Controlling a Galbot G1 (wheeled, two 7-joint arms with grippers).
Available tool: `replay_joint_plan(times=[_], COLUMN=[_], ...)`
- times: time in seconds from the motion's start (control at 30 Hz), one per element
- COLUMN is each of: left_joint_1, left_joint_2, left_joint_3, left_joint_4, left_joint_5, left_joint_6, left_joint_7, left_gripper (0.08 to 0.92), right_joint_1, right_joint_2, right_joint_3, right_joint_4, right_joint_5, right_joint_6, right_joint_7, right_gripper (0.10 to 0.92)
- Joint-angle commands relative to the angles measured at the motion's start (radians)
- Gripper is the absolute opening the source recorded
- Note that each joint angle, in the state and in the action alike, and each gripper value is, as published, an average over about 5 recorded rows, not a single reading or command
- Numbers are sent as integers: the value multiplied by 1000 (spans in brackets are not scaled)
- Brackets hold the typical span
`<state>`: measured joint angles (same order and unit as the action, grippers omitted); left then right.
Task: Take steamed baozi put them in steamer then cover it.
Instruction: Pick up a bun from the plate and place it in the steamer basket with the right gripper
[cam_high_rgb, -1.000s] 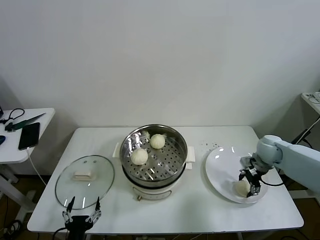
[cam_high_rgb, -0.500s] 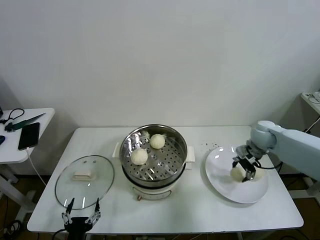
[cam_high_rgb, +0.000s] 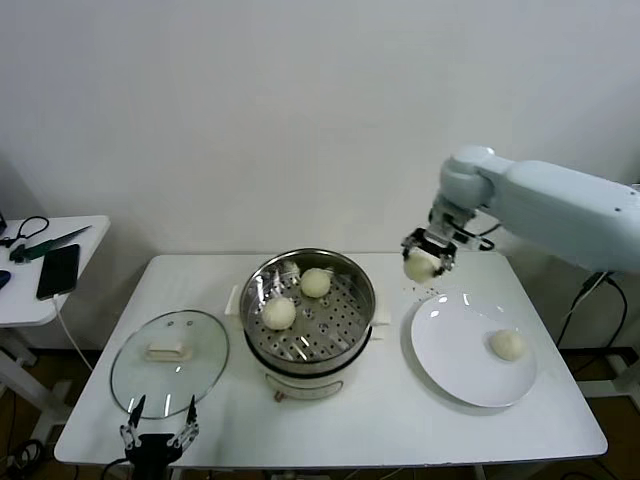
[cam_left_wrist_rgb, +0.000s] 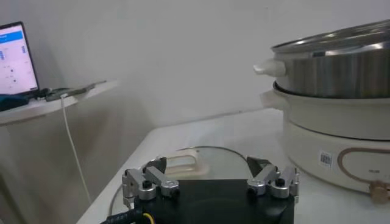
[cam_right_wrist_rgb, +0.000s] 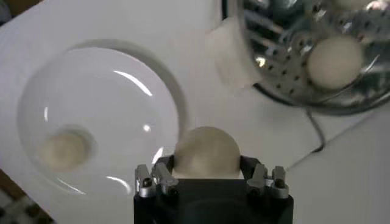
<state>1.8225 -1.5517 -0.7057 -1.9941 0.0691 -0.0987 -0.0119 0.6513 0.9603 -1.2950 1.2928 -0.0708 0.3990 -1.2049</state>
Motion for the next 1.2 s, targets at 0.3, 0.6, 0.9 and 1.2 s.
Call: replay_joint_plan(times=[0.3,0.6,0.9,1.2], left_joint_1=[1,10,11,5], left_joint_2=[8,10,13,10], left_joint_3=[-14,-22,-22,-18], left_joint_4=[-2,8,12,16], left_joint_5=[-18,-35,-49,-45], left_joint_6=[5,-3,-6,-1], left_joint_7=[1,-1,-7,-7], left_gripper=[823,823,823,823], right_joint_1=[22,-68,-92,-109], right_joint_2=[356,406,399,381], right_joint_3=[-22,-51,-66,-71], right_joint_4=[92,95,115,125], right_joint_5=[52,15,14,-4], right_joint_6=[146,157,156,149], right_joint_7=[-14,-3,-4,-3], right_gripper=[704,704,704,712])
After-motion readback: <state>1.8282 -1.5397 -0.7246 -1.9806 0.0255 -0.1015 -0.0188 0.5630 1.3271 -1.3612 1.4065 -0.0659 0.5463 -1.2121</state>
